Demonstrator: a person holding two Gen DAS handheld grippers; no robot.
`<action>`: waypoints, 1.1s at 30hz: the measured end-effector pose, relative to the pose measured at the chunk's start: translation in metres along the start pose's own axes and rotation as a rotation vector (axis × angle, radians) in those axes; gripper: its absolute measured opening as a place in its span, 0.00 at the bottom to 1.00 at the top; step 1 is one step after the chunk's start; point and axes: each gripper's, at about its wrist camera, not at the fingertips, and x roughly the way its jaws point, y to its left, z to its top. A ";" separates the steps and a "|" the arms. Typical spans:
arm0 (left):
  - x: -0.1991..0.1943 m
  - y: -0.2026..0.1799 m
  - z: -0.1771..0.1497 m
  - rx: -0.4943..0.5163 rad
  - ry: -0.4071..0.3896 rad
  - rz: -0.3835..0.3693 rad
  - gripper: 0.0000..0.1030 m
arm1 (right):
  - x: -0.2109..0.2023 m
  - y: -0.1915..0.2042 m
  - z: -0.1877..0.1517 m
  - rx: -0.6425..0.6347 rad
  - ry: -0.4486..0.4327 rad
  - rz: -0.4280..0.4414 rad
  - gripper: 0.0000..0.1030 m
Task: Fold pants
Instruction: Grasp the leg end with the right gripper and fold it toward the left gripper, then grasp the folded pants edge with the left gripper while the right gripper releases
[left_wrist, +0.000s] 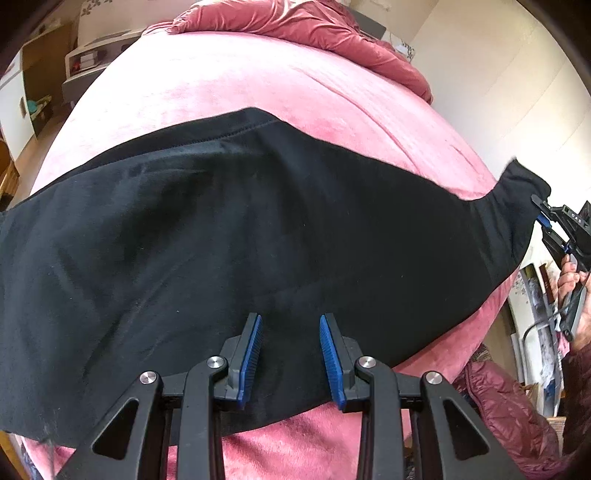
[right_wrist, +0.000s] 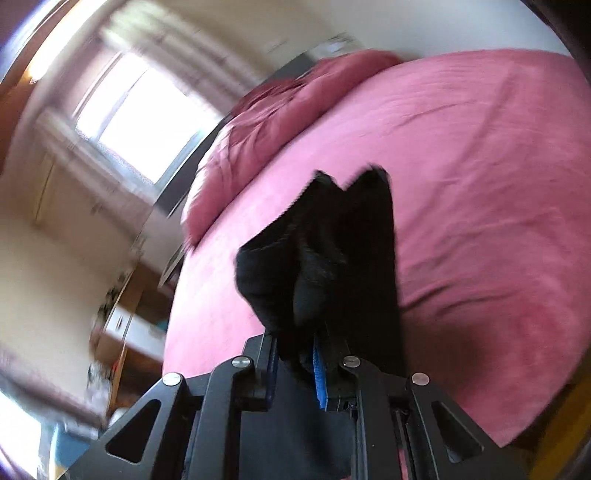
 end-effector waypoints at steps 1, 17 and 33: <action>-0.003 0.004 0.000 -0.011 -0.007 -0.005 0.32 | 0.002 0.009 -0.006 -0.014 0.014 0.017 0.16; -0.031 0.046 0.002 -0.145 -0.044 -0.133 0.32 | 0.152 0.161 -0.178 -0.356 0.525 0.155 0.16; -0.001 0.045 0.047 -0.307 0.090 -0.437 0.54 | 0.175 0.196 -0.254 -0.716 0.582 0.067 0.29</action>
